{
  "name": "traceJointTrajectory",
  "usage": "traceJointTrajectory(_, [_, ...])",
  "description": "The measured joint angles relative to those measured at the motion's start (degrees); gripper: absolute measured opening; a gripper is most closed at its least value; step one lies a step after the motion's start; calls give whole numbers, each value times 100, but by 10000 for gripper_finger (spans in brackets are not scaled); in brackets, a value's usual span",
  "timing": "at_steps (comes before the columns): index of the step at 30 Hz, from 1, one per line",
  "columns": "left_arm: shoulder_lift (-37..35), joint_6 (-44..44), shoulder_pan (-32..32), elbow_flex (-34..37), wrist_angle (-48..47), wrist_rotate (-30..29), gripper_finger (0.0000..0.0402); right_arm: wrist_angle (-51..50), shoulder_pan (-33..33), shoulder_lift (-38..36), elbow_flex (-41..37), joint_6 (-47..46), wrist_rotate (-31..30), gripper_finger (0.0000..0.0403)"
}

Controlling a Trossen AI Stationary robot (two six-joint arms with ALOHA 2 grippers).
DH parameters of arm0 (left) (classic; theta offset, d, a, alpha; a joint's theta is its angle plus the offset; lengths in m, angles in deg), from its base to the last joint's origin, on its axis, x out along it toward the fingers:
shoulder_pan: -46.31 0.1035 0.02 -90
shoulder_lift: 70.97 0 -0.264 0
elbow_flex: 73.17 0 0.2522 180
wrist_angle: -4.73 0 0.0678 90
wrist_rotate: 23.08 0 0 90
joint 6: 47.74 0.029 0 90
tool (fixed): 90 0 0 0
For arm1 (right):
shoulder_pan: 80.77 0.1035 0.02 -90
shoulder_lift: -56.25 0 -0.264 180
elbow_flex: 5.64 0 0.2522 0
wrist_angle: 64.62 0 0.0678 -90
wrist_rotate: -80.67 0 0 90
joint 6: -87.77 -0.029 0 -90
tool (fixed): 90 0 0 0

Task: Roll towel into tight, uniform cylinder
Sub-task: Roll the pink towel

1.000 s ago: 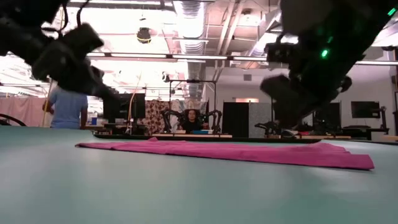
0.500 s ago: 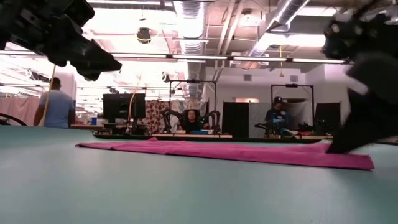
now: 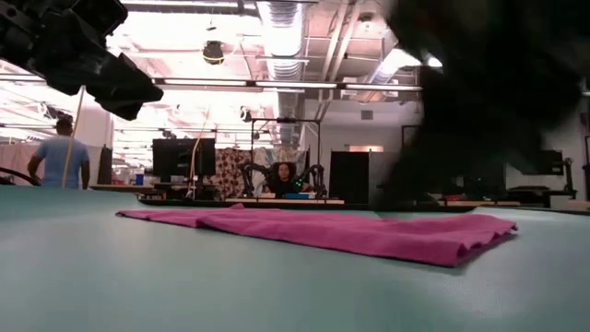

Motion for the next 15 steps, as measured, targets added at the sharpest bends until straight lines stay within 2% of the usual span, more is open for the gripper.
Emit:
traceJointTrajectory(5, [0, 76, -146, 0, -63, 39, 119, -24, -270, -13, 850, 1882, -701, 8])
traceJointTrajectory(7, [41, 42, -260, 0, -29, -107, 119, -356, -439, -35, 993, 2313, -807, 8])
traceJointTrajectory(10, [213, -55, -444, 0, 60, -356, 119, -1126, -770, -18, 953, 2295, -710, 8])
traceJointTrajectory(15, [671, -359, -697, 0, 298, -599, 119, -1312, -1342, -23, 418, 2256, -236, 8])
